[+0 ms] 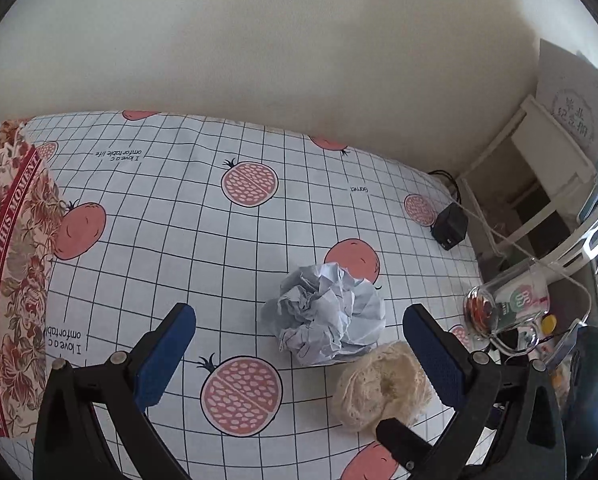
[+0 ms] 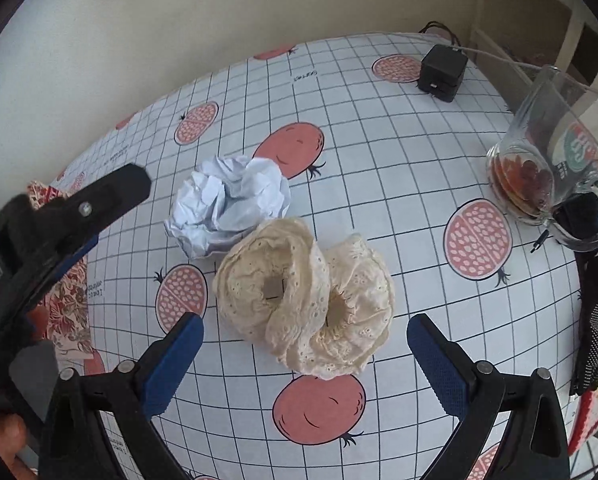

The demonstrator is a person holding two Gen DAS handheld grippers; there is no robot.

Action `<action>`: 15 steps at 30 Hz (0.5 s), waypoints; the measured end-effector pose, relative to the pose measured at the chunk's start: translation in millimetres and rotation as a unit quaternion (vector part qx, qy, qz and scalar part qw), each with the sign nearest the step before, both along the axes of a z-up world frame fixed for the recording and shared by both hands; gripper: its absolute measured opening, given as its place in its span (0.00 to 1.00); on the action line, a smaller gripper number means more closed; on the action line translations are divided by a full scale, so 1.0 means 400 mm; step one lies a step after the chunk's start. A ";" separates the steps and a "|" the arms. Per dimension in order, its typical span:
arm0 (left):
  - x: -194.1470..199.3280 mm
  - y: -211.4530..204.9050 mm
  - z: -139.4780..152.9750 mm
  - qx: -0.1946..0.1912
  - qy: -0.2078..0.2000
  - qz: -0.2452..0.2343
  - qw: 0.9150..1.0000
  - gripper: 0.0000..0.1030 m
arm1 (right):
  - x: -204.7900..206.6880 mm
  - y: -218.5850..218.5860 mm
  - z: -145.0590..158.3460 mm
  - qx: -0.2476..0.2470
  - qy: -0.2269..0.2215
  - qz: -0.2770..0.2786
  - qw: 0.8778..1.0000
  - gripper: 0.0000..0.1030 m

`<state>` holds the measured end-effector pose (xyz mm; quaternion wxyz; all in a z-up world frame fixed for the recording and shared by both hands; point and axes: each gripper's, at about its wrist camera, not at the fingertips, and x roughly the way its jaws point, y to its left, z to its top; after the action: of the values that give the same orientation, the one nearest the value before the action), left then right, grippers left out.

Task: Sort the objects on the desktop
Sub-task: 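Move both grippers back to the paper ball and lace scrunchies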

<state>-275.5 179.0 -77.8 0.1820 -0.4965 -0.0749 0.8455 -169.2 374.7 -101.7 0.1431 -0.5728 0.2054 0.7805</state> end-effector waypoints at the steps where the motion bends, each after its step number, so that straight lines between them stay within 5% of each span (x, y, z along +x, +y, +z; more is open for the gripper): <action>1: -0.005 0.010 -0.009 -0.008 -0.003 -0.006 1.000 1.00 | -0.003 -0.003 -0.005 0.003 -0.003 0.002 1.000 1.00; 15: -0.046 0.058 -0.103 -0.039 -0.045 -0.031 0.998 1.00 | -0.007 0.010 -0.052 0.020 -0.022 -0.012 0.999 1.00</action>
<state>-293.7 202.4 -119.2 0.1849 -0.5431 -0.0352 0.8183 -171.9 378.8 -122.3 0.1687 -0.5846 0.1931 0.7698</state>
